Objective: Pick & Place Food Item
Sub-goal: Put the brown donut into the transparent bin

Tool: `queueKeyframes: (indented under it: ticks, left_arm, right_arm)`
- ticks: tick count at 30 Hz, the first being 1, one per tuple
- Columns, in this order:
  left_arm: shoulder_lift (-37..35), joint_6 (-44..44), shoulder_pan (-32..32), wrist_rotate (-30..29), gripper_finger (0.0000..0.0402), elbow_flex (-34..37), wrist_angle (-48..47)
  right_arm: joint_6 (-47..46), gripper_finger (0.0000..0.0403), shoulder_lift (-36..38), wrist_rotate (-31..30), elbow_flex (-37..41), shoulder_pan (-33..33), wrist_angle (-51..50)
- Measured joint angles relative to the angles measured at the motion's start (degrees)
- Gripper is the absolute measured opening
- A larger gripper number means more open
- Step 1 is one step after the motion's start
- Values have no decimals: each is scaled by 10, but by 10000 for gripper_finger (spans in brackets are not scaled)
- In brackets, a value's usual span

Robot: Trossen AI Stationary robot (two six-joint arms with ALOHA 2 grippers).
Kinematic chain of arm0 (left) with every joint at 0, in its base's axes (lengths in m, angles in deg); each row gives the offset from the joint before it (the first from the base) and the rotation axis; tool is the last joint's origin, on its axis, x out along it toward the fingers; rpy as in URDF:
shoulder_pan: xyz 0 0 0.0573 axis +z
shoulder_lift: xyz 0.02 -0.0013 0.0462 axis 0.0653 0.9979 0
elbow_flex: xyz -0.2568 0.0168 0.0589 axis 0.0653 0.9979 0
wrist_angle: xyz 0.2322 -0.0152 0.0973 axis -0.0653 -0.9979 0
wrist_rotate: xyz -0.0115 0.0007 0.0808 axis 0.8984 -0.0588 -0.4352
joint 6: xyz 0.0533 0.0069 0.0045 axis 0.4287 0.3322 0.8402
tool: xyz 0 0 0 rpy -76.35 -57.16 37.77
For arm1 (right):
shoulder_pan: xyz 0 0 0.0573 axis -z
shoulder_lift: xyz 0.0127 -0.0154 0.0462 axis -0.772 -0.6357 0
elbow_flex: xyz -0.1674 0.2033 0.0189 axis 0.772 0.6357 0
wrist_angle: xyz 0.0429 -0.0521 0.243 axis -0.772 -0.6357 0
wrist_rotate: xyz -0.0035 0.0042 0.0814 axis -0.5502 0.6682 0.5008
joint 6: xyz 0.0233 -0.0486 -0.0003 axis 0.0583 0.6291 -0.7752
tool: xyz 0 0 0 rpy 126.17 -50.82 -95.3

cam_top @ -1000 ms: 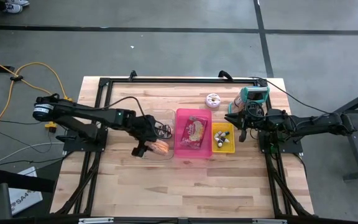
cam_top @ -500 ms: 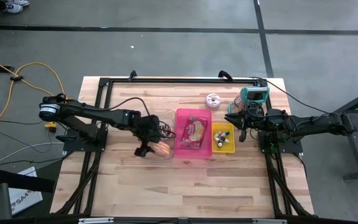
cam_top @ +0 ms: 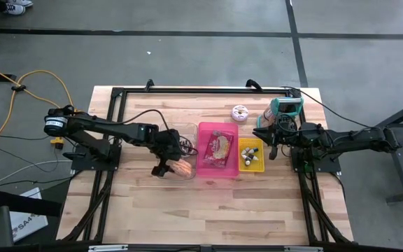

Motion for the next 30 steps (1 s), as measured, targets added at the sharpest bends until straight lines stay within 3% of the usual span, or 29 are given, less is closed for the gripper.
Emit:
queueKeyframes:
  ticks: [30]
  left_arm:
    - [4,7,9,21,306,0,14]
  right_arm:
    - [0,44,0,0,0,0,-2]
